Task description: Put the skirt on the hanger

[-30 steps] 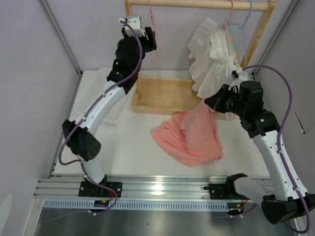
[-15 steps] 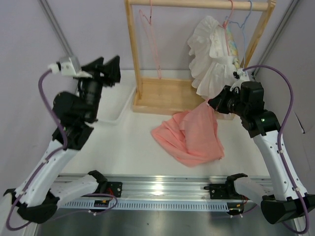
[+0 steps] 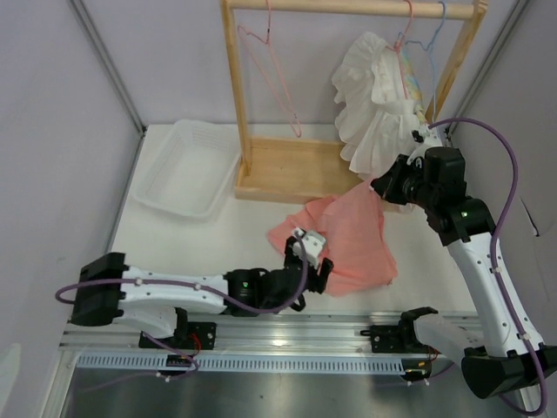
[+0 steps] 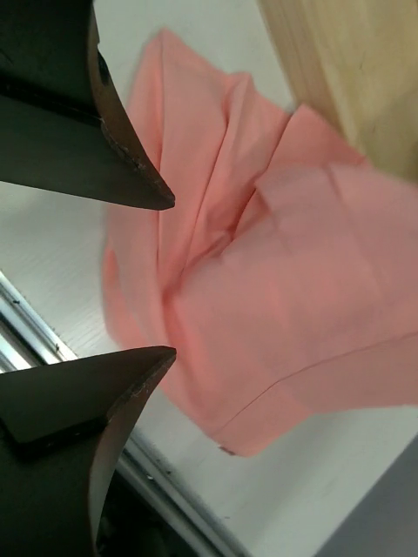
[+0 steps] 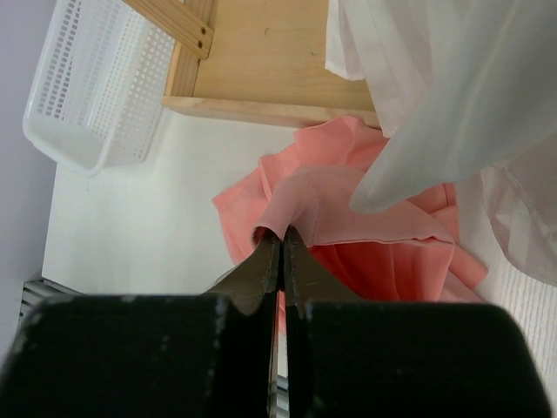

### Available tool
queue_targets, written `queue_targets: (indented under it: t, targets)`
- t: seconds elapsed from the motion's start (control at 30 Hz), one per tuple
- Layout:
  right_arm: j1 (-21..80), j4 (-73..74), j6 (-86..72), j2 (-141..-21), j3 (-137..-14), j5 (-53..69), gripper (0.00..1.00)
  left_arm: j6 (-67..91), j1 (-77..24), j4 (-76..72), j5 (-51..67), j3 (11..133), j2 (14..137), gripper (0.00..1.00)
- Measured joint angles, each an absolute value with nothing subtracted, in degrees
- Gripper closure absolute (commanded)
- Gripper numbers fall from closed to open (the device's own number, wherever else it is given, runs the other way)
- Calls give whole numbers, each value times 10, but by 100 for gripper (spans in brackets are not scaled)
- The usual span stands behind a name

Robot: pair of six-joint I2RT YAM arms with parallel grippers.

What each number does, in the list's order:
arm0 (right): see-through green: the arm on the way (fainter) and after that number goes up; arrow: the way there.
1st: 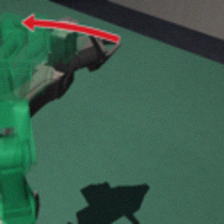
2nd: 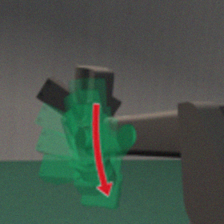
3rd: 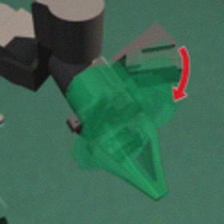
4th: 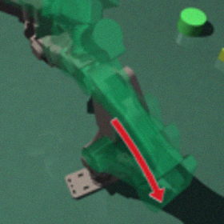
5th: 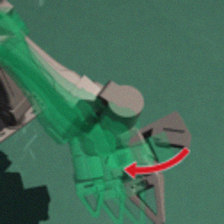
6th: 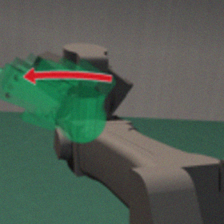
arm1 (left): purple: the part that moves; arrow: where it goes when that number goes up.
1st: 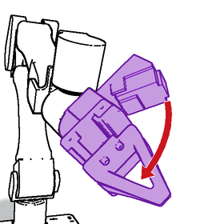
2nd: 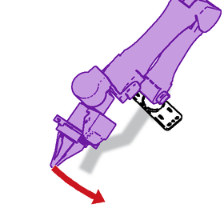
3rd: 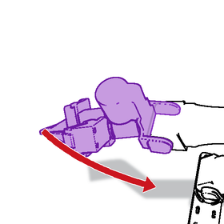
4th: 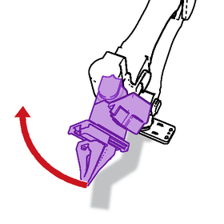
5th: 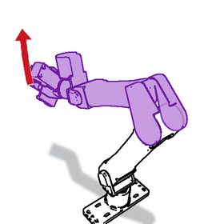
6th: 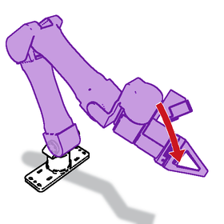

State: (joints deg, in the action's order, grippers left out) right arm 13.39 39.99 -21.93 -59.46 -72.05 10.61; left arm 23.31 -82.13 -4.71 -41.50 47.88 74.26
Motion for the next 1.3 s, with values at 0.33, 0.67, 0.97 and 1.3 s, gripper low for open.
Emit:
queue_targets:
  t: [0.33, 0.67, 0.97, 1.3]
  targets:
    - [140, 415, -219, -594, -719, 92, 100, 102, -893, -193, -359, 563, 971, 29]
    - [144, 415, -220, -594, -711, 88, 100, 33, -905, -255, -285, 615, 1087, 28]
    - [146, 415, -219, -594, -711, 88, 100, -25, -906, -292, -367, 668, 1184, 38]
    - [148, 418, -219, -594, -711, 86, 100, -49, -890, -300, -485, 668, 1204, 100]
